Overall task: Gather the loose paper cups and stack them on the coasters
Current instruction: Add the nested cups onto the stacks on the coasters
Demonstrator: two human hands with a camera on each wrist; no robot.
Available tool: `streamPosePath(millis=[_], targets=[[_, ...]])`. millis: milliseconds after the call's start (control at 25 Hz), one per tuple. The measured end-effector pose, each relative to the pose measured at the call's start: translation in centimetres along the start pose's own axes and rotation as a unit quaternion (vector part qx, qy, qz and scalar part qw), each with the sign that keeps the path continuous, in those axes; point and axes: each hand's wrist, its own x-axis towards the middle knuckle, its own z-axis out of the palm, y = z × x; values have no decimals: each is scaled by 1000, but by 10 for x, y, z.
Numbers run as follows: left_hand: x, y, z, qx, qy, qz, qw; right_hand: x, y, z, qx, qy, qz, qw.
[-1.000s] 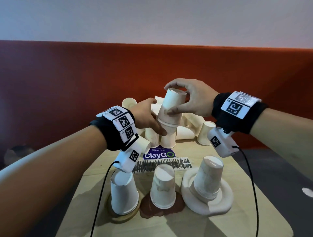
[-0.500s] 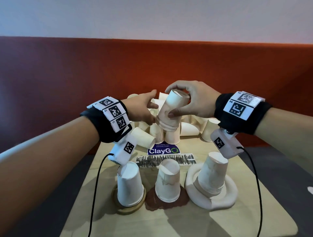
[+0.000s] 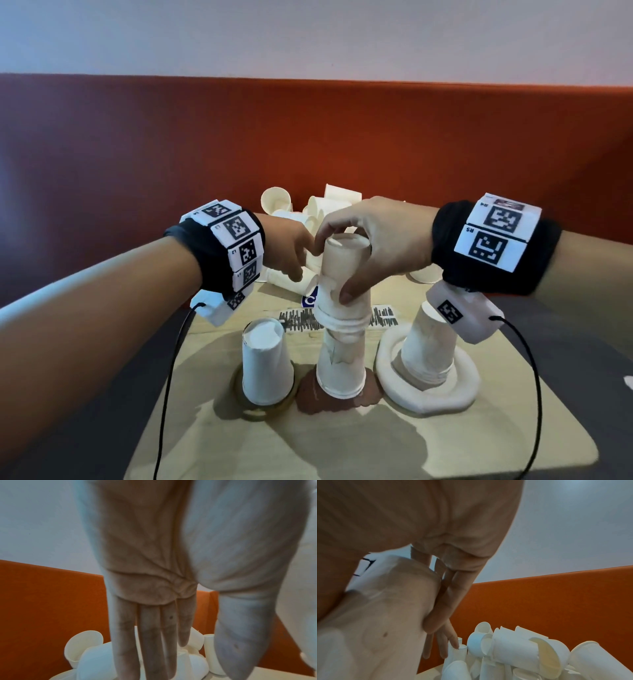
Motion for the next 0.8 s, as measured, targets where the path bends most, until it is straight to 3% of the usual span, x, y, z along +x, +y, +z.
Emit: streamPosePath(millis=[400,800], targets=[[13,-20,14,44,48,-41,997,0,-5,46,-102,-106,-8,989],[47,-30,28,33,78,-60,995,0,2,67,-93,-150,5,984]])
